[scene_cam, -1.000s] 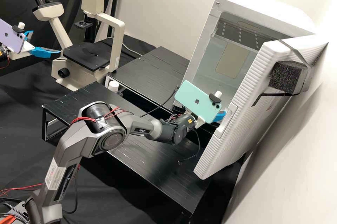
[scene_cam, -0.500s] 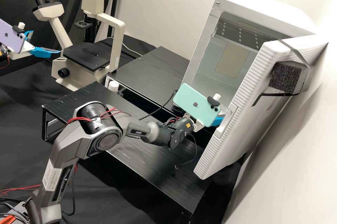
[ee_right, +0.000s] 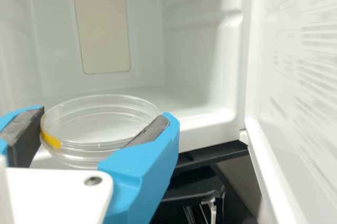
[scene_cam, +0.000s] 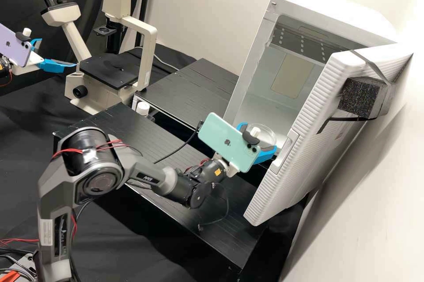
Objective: Take out the petri dish and place it under the microscope.
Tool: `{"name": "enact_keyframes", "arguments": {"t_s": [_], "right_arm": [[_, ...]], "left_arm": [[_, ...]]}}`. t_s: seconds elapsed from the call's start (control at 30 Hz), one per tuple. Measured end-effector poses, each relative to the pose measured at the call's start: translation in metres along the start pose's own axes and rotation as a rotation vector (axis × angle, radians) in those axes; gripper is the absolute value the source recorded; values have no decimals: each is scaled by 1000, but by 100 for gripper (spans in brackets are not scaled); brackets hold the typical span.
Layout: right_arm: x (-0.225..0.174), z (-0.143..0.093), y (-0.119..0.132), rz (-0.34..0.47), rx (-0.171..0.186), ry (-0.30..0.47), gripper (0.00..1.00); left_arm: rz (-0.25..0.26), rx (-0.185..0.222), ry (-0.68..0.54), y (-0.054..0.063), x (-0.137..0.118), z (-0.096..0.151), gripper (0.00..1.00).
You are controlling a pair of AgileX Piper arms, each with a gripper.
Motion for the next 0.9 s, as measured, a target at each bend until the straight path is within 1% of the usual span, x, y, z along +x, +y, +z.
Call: {"name": "enact_keyframes", "arguments": {"t_s": [0.23, 0.4, 0.53, 0.6, 0.67, 0.73, 0.87, 0.9], "right_arm": [[-26, -1, -10, 4, 21, 29, 0], [-48, -8, -17, 11, 34, 74, 0], [-70, -19, -25, -1, 29, 139, 0], [-79, -29, -32, -16, 28, 186, 0], [-88, -42, -43, -51, 37, 239, 0], [-99, -59, -60, -111, 38, 305, 0], [-111, -88, -89, -219, 4, 436, 0], [-115, -95, -96, -244, 3, 469, 0]], "left_arm": [[0, 0, 0, 0, 0, 0, 100], [0, 0, 0, 0, 0, 0, 100], [0, 0, 0, 0, 0, 0, 100], [0, 0, 0, 0, 0, 0, 100], [0, 0, 0, 0, 0, 0, 100], [0, 0, 0, 0, 0, 0, 100], [0, 0, 0, 0, 0, 0, 100], [0, 0, 0, 0, 0, 0, 100]]}}
